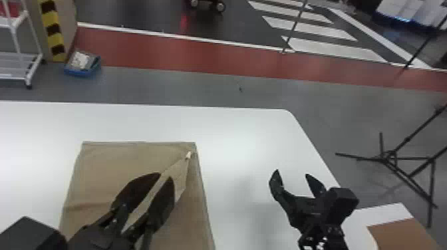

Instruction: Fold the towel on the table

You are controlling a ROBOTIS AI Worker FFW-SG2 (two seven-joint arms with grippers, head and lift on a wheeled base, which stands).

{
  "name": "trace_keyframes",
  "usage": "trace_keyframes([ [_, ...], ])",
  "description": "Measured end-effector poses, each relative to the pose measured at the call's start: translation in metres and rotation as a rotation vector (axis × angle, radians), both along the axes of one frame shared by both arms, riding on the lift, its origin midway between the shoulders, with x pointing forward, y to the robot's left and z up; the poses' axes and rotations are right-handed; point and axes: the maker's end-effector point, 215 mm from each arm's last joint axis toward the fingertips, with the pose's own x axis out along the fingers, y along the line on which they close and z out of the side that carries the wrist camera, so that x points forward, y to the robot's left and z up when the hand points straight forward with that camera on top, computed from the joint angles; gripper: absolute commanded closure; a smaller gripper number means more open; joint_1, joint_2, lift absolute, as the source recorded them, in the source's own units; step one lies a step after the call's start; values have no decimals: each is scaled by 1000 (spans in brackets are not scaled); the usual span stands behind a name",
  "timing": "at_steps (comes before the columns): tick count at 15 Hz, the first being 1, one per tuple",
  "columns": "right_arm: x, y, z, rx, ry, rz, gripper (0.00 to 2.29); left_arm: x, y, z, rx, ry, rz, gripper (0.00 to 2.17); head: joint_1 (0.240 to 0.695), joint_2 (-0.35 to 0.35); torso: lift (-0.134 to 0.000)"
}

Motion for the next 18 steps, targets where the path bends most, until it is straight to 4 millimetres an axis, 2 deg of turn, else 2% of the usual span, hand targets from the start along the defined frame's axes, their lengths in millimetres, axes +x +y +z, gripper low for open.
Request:
trace_keyframes([
  [2,-1,-3,-2,7,2,-4,134,-12,-12,0,-5,-1,-38,161,695,-350,-119],
  [4,1,-1,0,6,-7,9,130,-17,-15,-5,-1,7,-49,164,695,-350,-119],
  [6,7,25,15,-38,-33,110,117,-10,2,-9,7,11,-13,161,695,-350,-119],
  [8,7,68,28,-120,-47,258,97,2,33,-16,3,23,43,151,695,-350,-119],
  [10,1,115,42,-220,-61,413,100,20,82,-28,-4,28,134,137,695,-331,-119],
  [11,-4,137,49,-266,-73,485,107,28,107,-32,-4,18,185,137,695,-217,-119],
  [14,-26,199,63,-392,-107,724,113,50,196,-56,29,11,355,134,695,-24,-119],
  [15,-37,222,60,-444,-105,818,120,54,228,-66,42,22,409,134,695,32,-119],
  [16,-51,244,55,-476,-94,922,124,55,257,-74,39,35,458,134,695,144,-119],
  [18,-78,273,44,-513,-66,1092,124,55,296,-82,23,54,522,134,695,251,-119],
])
